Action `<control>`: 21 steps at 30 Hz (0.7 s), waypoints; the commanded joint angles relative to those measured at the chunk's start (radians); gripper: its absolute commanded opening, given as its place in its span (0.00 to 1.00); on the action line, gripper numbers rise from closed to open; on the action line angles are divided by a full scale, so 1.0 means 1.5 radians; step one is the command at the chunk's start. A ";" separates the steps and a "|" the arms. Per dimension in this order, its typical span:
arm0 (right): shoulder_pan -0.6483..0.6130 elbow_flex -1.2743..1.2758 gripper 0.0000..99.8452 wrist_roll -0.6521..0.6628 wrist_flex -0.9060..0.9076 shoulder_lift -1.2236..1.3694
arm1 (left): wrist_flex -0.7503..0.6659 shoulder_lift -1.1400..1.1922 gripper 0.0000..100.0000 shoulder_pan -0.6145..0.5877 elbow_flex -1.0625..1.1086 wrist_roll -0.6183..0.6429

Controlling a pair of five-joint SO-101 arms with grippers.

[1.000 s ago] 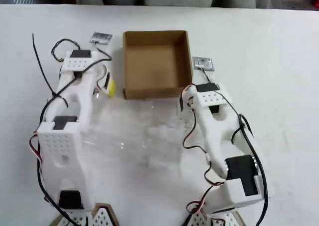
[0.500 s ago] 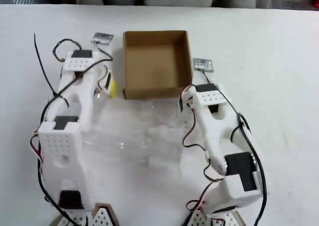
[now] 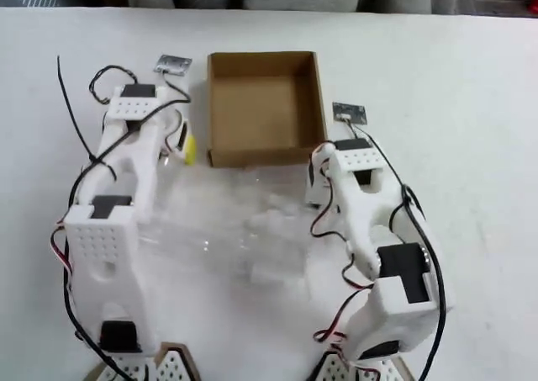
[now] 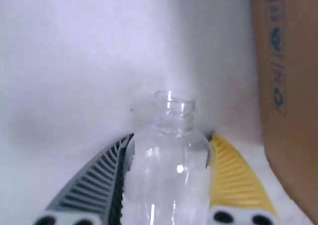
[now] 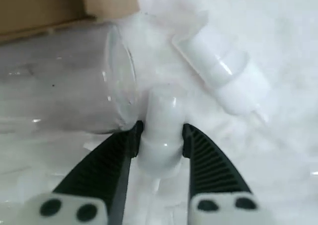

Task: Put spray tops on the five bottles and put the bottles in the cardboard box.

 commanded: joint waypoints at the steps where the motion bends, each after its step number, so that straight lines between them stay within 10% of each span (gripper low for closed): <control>1: -0.002 -0.027 0.02 0.001 0.004 -0.003 | -0.001 -0.029 0.02 0.023 -0.019 -0.001; 21: 0.016 0.050 0.02 0.068 -0.057 -0.117 | 0.057 -0.199 0.02 -0.006 -0.019 0.063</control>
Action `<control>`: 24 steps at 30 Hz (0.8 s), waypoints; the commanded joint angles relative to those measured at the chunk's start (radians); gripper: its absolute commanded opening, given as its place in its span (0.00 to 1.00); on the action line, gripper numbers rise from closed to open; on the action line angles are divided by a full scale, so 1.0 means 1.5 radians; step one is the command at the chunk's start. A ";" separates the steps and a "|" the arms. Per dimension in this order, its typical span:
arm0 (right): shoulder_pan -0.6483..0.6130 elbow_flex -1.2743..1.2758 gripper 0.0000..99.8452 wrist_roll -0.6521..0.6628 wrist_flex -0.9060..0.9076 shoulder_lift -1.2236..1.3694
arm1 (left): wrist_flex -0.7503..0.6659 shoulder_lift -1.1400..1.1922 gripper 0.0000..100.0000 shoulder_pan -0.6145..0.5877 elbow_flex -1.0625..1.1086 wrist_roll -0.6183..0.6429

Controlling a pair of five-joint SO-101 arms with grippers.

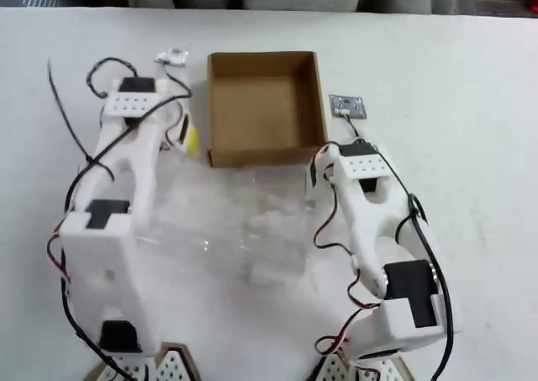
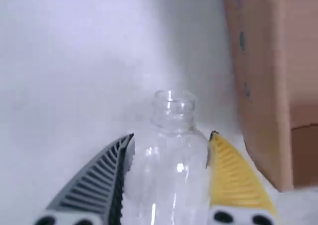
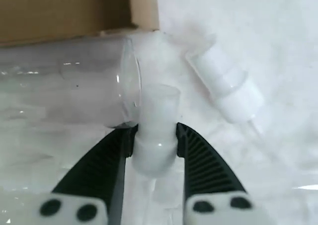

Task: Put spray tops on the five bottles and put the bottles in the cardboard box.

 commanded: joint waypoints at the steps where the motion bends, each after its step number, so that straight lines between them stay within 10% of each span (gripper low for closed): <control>1: 0.010 -0.001 0.02 0.010 -0.009 -0.032 | 0.036 -0.158 0.02 -0.011 -0.018 0.076; 16: 0.031 -0.003 0.02 0.010 -0.011 -0.033 | 0.000 -0.331 0.02 0.101 -0.004 0.159; 24: 0.032 -0.004 0.02 0.010 -0.012 -0.033 | -0.268 -0.476 0.02 0.132 0.287 0.160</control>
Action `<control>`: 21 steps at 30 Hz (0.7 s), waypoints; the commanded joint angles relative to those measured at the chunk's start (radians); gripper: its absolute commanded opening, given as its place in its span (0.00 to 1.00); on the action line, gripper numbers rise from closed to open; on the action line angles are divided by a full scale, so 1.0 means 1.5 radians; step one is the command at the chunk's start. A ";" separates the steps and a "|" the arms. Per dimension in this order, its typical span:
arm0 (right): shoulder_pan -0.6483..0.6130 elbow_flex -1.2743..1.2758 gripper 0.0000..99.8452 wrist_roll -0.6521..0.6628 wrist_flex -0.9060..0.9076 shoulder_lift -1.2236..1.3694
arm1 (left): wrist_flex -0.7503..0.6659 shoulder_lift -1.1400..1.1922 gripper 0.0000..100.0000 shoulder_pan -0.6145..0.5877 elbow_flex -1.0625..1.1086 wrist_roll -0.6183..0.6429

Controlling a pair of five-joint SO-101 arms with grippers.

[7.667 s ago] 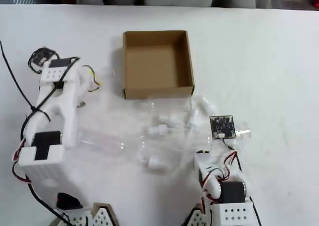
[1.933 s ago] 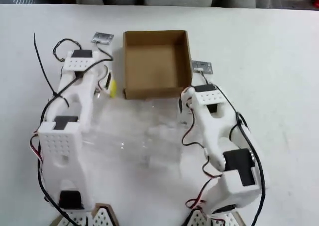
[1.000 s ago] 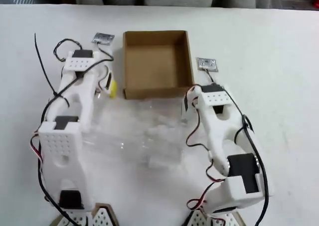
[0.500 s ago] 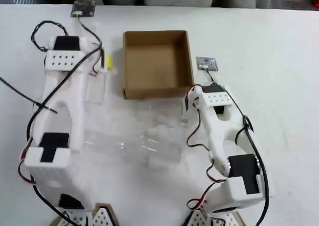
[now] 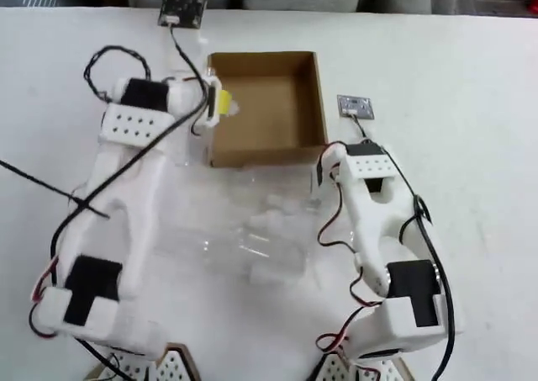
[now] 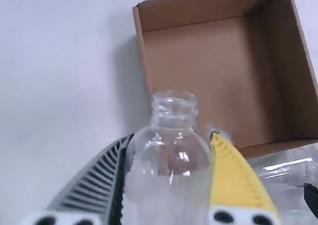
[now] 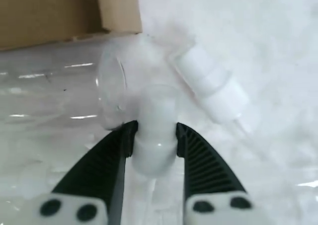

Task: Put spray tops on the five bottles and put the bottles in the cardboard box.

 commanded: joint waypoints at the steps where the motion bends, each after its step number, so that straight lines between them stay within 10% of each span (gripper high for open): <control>1: 0.010 -0.009 0.02 0.004 -0.008 -0.033 | -0.196 -0.150 0.02 0.016 0.173 0.009; 13: 0.029 -0.087 0.02 0.004 -0.005 -0.121 | -0.727 -0.356 0.02 0.050 0.601 0.010; 21: -0.043 -0.219 0.02 0.004 -0.122 -0.289 | -0.862 -0.378 0.02 0.057 0.693 0.010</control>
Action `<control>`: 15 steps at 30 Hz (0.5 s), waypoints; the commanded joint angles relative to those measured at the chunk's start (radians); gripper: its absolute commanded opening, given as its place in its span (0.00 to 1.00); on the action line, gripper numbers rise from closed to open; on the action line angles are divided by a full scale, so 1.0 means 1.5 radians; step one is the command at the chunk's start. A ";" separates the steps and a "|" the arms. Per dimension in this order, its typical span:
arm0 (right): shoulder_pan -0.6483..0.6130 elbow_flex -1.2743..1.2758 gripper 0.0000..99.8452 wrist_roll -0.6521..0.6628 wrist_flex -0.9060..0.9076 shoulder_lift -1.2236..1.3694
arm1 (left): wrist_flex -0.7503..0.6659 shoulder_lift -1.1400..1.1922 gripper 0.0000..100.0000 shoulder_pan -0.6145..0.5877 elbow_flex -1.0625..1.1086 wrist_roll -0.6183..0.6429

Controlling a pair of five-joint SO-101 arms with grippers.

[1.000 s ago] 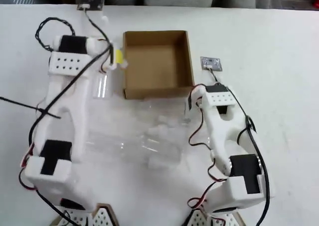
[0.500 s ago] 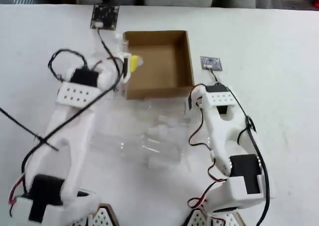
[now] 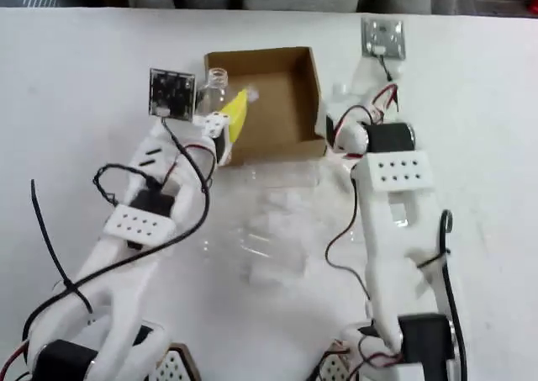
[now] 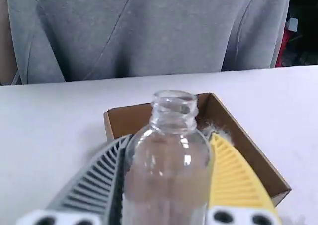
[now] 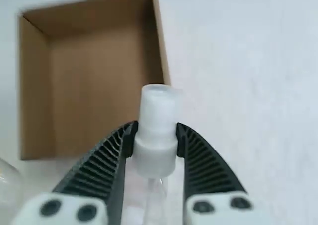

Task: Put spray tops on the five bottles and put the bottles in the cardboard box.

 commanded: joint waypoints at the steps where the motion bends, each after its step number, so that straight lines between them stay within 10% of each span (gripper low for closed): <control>1: -0.051 -0.047 0.02 0.003 -0.123 -0.072 | -0.079 -0.034 0.02 0.006 0.024 0.007; 9: -0.133 -0.055 0.02 0.003 -0.489 -0.085 | -0.195 -0.051 0.02 0.034 0.121 0.006; 15: -0.171 -0.095 0.02 0.003 -0.528 -0.079 | -0.195 -0.057 0.02 0.048 0.132 0.004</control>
